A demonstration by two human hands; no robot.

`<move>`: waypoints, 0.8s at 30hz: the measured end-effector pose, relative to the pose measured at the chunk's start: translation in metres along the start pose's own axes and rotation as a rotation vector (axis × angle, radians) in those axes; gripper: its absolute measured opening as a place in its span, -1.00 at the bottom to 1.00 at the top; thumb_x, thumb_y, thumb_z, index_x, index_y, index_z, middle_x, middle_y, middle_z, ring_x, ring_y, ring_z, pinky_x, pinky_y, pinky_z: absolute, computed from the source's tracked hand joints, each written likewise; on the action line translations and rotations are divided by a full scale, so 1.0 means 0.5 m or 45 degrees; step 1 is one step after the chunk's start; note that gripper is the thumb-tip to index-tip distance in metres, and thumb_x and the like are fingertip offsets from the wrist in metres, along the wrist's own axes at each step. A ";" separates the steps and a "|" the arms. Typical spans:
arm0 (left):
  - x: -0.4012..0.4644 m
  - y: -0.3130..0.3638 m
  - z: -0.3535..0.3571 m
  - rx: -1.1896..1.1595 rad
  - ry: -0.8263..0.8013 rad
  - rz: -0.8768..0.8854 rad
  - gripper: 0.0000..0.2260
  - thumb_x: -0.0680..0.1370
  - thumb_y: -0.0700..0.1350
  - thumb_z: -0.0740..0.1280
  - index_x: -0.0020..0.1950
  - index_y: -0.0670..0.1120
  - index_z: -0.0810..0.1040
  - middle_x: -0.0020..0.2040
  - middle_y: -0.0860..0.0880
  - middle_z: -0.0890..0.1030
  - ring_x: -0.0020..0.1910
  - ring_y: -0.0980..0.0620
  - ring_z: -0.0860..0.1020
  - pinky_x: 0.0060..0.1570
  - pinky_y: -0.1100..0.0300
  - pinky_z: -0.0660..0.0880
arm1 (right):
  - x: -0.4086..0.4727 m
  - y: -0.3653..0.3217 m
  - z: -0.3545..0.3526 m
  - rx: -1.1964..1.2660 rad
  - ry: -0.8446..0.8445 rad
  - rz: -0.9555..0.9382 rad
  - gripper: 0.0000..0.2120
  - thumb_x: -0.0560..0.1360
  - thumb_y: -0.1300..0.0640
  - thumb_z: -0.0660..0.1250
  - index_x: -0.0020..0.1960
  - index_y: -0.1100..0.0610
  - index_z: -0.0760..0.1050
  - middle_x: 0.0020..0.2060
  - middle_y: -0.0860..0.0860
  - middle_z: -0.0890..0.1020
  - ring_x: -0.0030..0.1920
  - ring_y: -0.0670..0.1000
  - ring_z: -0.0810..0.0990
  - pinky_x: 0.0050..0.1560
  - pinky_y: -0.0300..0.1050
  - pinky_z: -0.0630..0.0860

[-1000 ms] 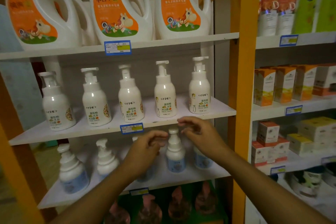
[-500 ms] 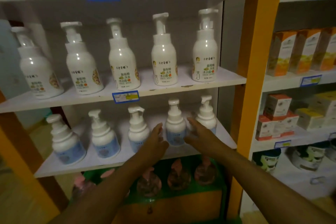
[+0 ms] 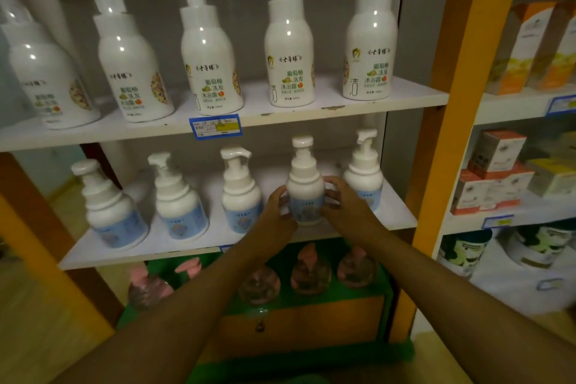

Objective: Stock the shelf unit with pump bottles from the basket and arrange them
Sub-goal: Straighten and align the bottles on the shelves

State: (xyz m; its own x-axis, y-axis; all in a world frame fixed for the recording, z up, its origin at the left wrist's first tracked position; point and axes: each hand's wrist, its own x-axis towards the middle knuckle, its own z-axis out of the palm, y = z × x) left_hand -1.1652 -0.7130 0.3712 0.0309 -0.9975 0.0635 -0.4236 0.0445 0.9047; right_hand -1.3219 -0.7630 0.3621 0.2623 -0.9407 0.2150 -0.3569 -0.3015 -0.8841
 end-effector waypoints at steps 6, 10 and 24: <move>-0.001 -0.004 -0.002 -0.016 -0.040 0.003 -0.35 0.49 -0.38 0.24 0.49 0.01 0.10 0.50 -0.07 0.24 0.43 -0.09 0.31 0.30 -0.15 0.41 | -0.015 -0.003 -0.006 0.009 -0.065 -0.018 -0.49 0.48 0.24 0.32 0.36 -0.02 0.25 0.35 0.05 0.42 0.36 0.07 0.41 0.28 0.12 0.47; -0.011 0.003 -0.001 0.052 -0.081 -0.024 -0.31 0.52 -0.33 0.24 0.52 0.06 -0.02 0.54 -0.04 0.13 0.48 -0.11 0.24 0.36 -0.12 0.35 | -0.028 -0.015 -0.005 -0.045 -0.094 -0.026 -0.41 0.49 0.22 0.33 0.43 -0.01 0.17 0.40 0.05 0.35 0.38 0.10 0.37 0.32 0.14 0.43; -0.107 -0.099 0.029 -0.141 -0.051 -0.072 -0.73 0.54 -0.34 0.22 0.04 0.00 0.56 0.00 0.02 0.65 0.06 0.00 0.61 0.03 0.12 0.54 | -0.164 0.031 0.001 -0.078 -0.078 0.047 -0.78 0.54 0.18 0.26 0.13 -0.05 0.51 0.07 -0.05 0.63 -0.09 -0.13 0.52 0.08 -0.12 0.52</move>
State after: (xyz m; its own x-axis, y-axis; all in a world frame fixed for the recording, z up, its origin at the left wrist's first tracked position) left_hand -1.1592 -0.6625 0.3167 0.0144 -0.9999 -0.0038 -0.3199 -0.0082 0.9474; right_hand -1.3485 -0.6905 0.3306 0.3015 -0.9408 0.1550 -0.4210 -0.2772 -0.8637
